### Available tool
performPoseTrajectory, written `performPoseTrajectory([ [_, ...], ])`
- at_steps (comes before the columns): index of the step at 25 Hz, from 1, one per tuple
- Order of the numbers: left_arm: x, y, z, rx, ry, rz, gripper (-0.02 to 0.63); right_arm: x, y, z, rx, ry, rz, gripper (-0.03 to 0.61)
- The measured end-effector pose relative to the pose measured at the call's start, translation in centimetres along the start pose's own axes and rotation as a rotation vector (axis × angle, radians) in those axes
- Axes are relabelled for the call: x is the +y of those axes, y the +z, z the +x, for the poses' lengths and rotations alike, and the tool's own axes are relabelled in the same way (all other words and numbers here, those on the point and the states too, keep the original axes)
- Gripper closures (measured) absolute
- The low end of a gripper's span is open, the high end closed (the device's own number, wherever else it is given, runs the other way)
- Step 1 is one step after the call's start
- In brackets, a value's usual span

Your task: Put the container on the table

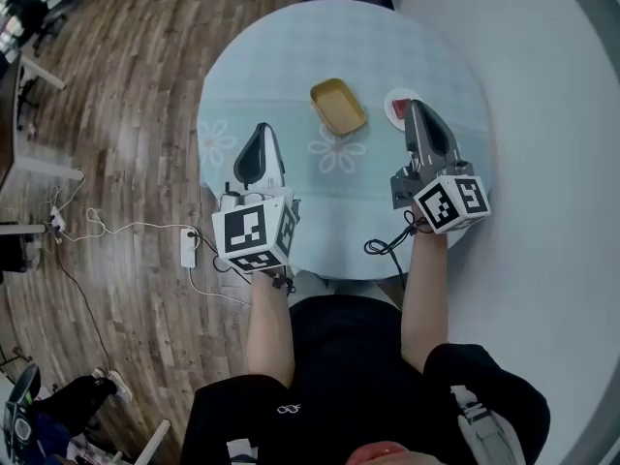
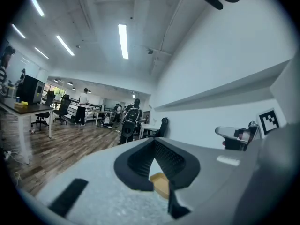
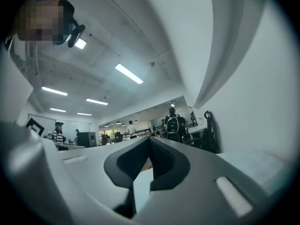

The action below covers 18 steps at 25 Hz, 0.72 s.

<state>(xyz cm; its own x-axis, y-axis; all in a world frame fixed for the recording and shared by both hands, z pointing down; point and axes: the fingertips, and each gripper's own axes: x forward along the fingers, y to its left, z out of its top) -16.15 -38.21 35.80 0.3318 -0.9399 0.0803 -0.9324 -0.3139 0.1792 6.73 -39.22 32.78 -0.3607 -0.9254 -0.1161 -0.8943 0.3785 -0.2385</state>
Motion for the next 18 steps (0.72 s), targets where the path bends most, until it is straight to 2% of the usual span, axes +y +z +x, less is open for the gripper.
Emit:
performPoseTrajectory([
  [9, -7.4, 2.0, -2.3, -0.062, -0.02, 0.073, 0.617, 1.5, 2.3, -5.5, 0.002, 0.114, -0.097, 0.568],
  [18, -9.1, 2.8, -3.7, -0.074, 0.009, 0.092, 0.617, 0.7, 4.4, -6.4, -0.001, 0.139, -0.138, 0.568],
])
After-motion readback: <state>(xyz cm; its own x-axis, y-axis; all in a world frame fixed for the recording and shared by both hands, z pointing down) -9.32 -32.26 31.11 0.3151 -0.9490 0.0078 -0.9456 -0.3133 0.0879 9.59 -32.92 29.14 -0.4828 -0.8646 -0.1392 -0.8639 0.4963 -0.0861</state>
